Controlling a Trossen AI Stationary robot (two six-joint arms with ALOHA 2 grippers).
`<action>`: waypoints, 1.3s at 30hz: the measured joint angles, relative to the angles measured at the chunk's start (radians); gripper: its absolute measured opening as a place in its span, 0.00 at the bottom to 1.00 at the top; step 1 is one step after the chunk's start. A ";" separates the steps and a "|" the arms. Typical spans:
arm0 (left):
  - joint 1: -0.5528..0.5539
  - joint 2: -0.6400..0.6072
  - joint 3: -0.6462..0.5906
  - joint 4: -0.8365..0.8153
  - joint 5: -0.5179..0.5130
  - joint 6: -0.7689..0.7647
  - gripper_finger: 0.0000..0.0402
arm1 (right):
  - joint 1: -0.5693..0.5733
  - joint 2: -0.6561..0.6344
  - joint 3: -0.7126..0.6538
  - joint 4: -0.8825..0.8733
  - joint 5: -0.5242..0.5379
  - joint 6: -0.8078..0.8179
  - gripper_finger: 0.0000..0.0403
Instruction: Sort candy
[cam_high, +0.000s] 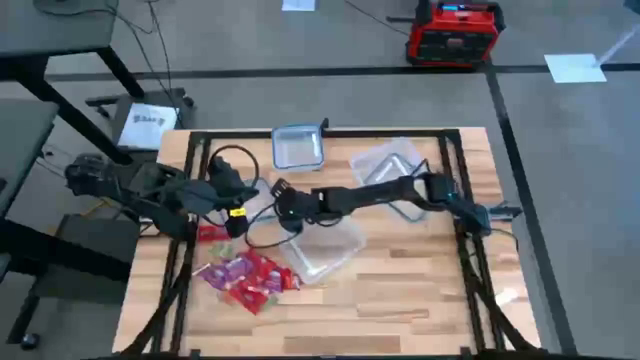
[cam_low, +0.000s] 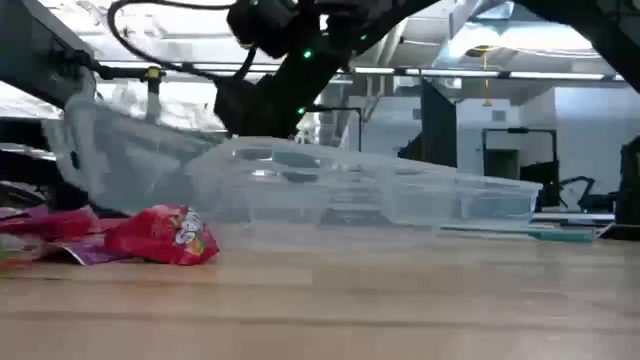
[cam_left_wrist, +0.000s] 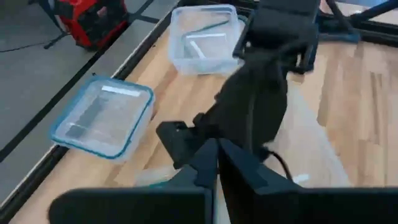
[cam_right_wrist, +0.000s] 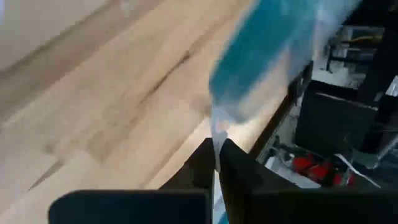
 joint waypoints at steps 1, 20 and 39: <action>0.000 0.000 0.000 0.000 -0.010 0.000 0.00 | -0.008 0.008 0.011 0.001 0.012 0.010 0.00; 0.000 0.003 0.000 -0.066 -0.017 -0.044 0.00 | -0.011 0.005 0.019 0.056 0.167 0.219 0.34; -0.007 0.099 -0.216 -0.026 0.246 -0.328 0.00 | 0.160 -0.599 -0.352 -0.448 -0.520 1.217 0.38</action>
